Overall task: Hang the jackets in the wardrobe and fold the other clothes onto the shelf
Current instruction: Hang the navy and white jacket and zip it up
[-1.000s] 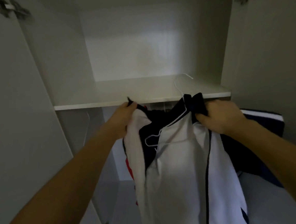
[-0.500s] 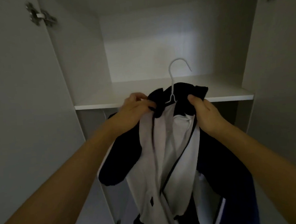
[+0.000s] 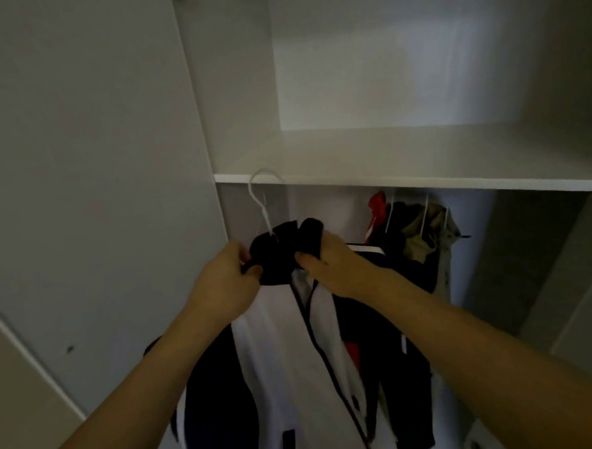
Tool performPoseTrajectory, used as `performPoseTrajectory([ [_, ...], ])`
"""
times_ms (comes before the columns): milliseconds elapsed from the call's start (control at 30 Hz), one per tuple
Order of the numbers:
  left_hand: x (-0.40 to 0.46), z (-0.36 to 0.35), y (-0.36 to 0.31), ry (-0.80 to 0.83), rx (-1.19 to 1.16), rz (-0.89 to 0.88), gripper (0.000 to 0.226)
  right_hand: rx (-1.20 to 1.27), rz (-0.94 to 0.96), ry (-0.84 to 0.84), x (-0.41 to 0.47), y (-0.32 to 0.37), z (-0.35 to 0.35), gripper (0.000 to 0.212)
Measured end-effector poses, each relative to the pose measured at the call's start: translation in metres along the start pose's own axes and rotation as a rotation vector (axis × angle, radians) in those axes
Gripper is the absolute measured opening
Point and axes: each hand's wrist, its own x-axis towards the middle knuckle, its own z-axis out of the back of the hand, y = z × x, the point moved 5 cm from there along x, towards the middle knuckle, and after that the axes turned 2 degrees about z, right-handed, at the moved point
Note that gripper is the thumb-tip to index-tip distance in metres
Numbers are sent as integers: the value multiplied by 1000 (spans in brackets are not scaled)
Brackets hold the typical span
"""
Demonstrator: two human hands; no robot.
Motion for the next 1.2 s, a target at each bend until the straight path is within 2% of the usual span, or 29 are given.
performPoseTrajectory([
  [100,2,6,29,-23,9,76,3,-77,82,106,25,4,-35,18],
  [200,14,-1,50,15,-61,132,4,-157,52,143,49,-14,-58,20],
  [233,19,-8,56,35,-83,144,4,-197,18,138,56,-25,-63,25],
  [333,40,-37,69,79,-141,154,16,-217,-201,177,75,-68,-73,18],
  [433,69,-73,84,80,-189,170,9,-90,-391,96,92,-118,-74,38],
  [567,113,-125,96,65,-245,98,17,-58,-405,-32,116,-178,-62,44],
  [667,156,-162,89,51,-250,40,30,56,-412,-100,136,-213,-47,37],
  [733,189,-182,76,21,-239,-4,33,93,-404,-134,152,-232,-33,27],
  [933,278,-220,36,-60,-208,-26,32,199,-395,-348,192,-281,19,20],
  [1067,324,-247,17,-92,-102,15,9,203,-422,-344,210,-311,33,18],
  [1167,349,-267,19,-127,-81,58,21,155,-479,-340,219,-335,34,17],
  [1200,352,-275,20,-86,-35,52,22,167,-521,-335,221,-344,33,17],
])
